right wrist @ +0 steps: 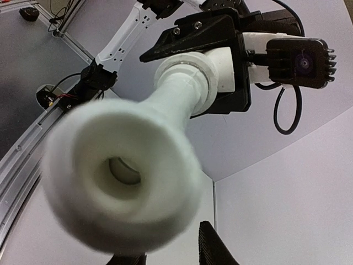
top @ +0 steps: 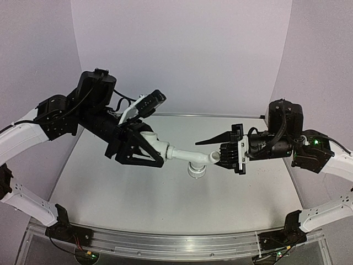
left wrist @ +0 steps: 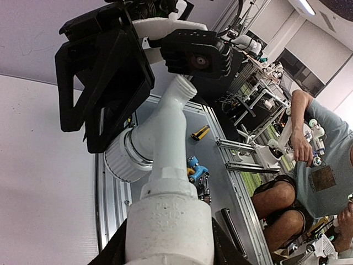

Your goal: Install the water faucets

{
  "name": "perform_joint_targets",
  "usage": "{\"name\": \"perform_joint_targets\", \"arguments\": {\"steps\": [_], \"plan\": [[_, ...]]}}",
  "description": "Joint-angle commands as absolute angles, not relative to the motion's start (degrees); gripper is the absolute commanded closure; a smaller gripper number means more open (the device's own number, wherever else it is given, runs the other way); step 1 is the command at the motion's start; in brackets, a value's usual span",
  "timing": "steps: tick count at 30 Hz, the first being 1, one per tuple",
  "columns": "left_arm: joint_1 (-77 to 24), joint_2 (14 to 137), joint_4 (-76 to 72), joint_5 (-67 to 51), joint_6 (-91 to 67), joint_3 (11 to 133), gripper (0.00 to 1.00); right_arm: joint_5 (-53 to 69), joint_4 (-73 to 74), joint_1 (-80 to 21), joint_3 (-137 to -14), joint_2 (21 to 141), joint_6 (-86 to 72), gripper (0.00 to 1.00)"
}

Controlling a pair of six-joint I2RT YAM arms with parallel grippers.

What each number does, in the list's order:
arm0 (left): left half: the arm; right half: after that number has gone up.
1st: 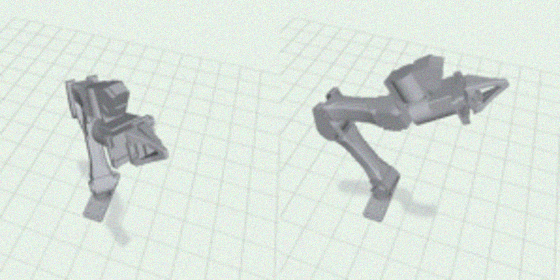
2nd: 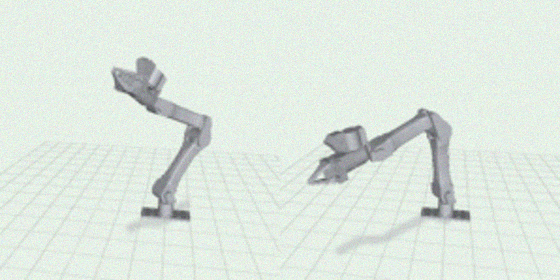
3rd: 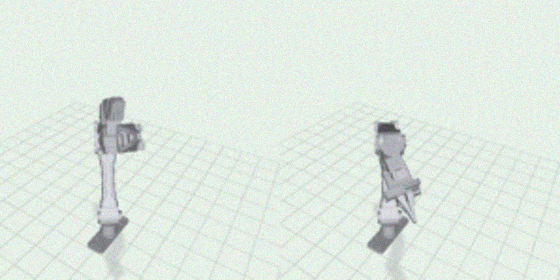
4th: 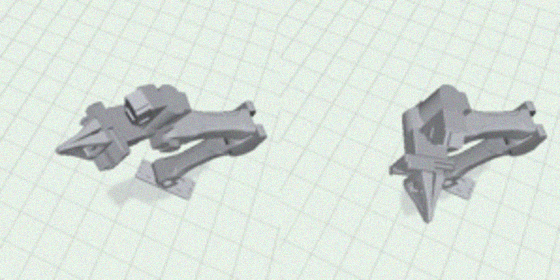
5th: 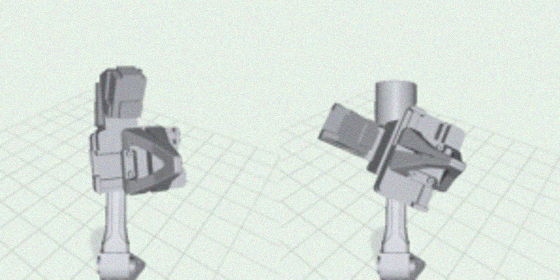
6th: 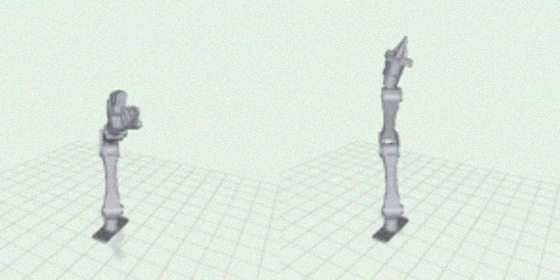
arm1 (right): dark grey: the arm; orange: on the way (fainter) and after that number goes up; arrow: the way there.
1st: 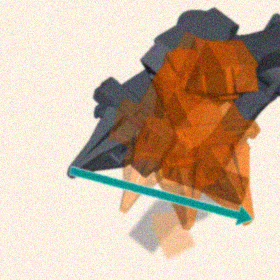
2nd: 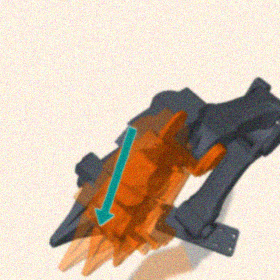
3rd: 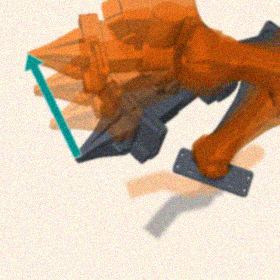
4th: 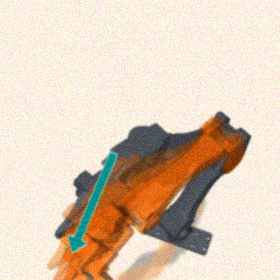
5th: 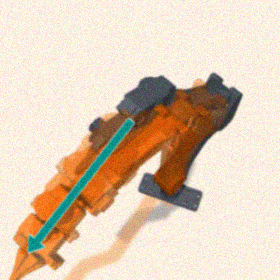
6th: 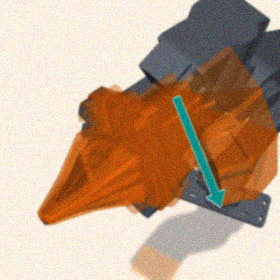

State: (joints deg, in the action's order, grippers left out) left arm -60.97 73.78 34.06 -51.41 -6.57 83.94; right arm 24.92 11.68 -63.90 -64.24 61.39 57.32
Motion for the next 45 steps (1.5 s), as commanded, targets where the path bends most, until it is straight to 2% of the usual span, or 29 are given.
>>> {"name": "perform_joint_targets", "arguments": {"steps": [1, 6, 9, 11, 13, 15, 17, 20, 26, 33, 37, 39, 45], "plan": [[-60.64, 73.31, 27.0, -51.7, -7.11, 85.15, 1.0, 27.35, 12.38, -64.16, -63.45, 61.14, 56.02, 0.65], [-60.64, 73.4, 24.87, -51.84, -8.32, 84.57, 1.0, 27.09, 11.74, -64.11, -62.71, 61.26, 56.64, 0.46], [-60.64, 72.95, 23.88, -50.97, -8.8, 83.86, 1.0, 26.33, 11.44, -64.08, -62.41, 61.06, 56.39, 0.41], [-60.64, 72.78, 23.84, -50.21, -8.94, 83.57, 1.0, 25.59, 11.34, -64.14, -62.4, 60.82, 55.73, 0.34], [-60.63, 72.35, 23.0, -49.46, -9.49, 82.82, 1.0, 25.07, 11.32, -64.08, -62.33, 60.38, 55.13, 0.3], [-60.49, 71.84, 21.06, -48.85, -10.34, 81.8, 1.0, 25.46, 11.34, -64.08, -62.15, 59.92, 54.86, 0.31], [-60.35, 71.41, 19.14, -48.74, -11.05, 80.82, 1.0, 26.5, 11.35, -64.09, -62.05, 59.7, 54.06, 0.38], [-60.25, 70.84, 16.61, -47.91, -11.79, 79.83, 1.0, 27.79, 11.43, -64.15, -61.84, 60.0, 52.58, 0.39], [-60.12, 68.94, 12.08, -45.74, -13.69, 77.24, 1.0, 28.65, 11.16, -64.11, -60.9, 60.19, 50.86, 0.27], [-60.04, 67.76, 9.71, -43.61, -14.44, 75.5, 1.0, 29.29, 10.25, -64.12, -60.08, 59.41, 49.61, 0.3], [-60.03, 68.69, 9.03, -45.79, -15.07, 75.98, 1.0, 27.31, 9.58, -64.09, -60.55, 60.05, 47.93, 0.16], [-60.03, 69.2, 8.86, -46.68, -15.37, 76.33, 1.0, 26.54, 8.93, -64.12, -60.42, 60.16, 47.56, 0.14], [-60.03, 69.64, 7.57, -47.62, -16.07, 76.18, 1.0, 25.34, 6.93, -64.1, -59.12, 60.14, 47.19, 0.2]]}}
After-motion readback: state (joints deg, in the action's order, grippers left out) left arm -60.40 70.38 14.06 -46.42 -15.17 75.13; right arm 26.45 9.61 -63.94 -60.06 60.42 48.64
